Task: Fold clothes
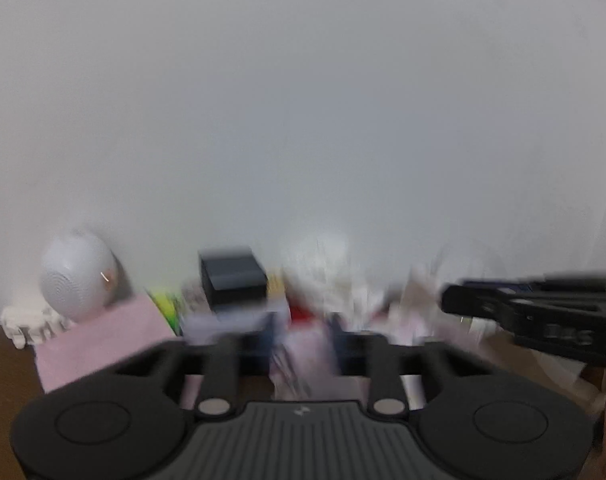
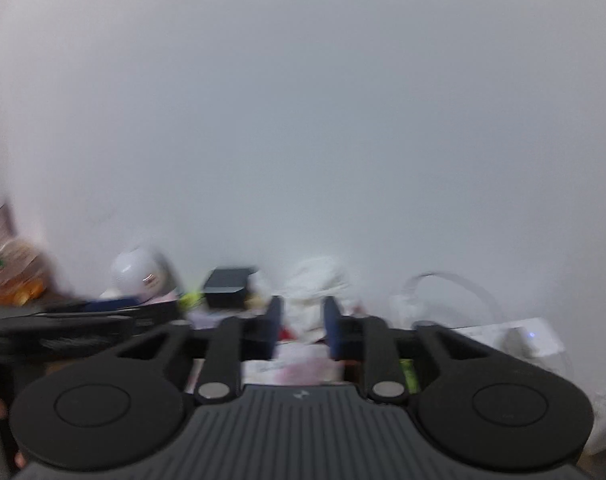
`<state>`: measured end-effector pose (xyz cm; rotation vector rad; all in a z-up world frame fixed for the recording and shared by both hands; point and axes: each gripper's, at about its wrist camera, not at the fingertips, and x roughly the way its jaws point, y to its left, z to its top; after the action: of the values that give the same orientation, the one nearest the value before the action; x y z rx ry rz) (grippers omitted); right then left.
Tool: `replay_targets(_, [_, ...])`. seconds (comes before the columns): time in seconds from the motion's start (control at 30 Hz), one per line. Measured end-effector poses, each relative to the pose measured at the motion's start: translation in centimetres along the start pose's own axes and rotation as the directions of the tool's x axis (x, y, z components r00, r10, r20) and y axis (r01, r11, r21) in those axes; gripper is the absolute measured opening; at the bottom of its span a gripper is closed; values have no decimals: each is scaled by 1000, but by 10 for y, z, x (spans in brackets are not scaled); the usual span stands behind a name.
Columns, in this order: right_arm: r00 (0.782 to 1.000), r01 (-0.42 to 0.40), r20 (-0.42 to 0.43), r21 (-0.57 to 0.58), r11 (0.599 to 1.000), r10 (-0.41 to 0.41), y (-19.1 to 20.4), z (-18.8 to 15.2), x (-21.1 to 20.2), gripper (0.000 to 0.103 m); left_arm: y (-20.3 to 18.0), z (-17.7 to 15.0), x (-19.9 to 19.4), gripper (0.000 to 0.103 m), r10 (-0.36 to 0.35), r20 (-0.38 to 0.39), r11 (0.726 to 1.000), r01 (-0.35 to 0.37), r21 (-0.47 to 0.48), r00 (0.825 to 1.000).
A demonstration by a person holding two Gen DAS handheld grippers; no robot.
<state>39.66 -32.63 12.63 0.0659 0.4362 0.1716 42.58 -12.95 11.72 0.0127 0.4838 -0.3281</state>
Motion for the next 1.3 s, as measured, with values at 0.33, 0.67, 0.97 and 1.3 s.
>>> replay_targets(0.33, [994, 89, -61, -27, 996, -90, -1, -35, 26, 10, 13, -9, 3, 33, -27, 16, 999, 27, -44, 1000])
replay_targets(0.67, [995, 92, 26, 20, 996, -92, 0, -22, -19, 16, 10, 10, -51, 50, 68, 45, 996, -65, -61, 997])
replay_targets(0.97, [972, 45, 231, -18, 999, -40, 49, 5, -191, 79, -31, -3, -245, 100, 174, 238, 981, -189, 43, 956])
replay_targets(1.3, [995, -13, 97, 46, 999, 8, 104, -125, -291, 103, -28, -152, -349, 103, 254, 71, 966, -250, -60, 965])
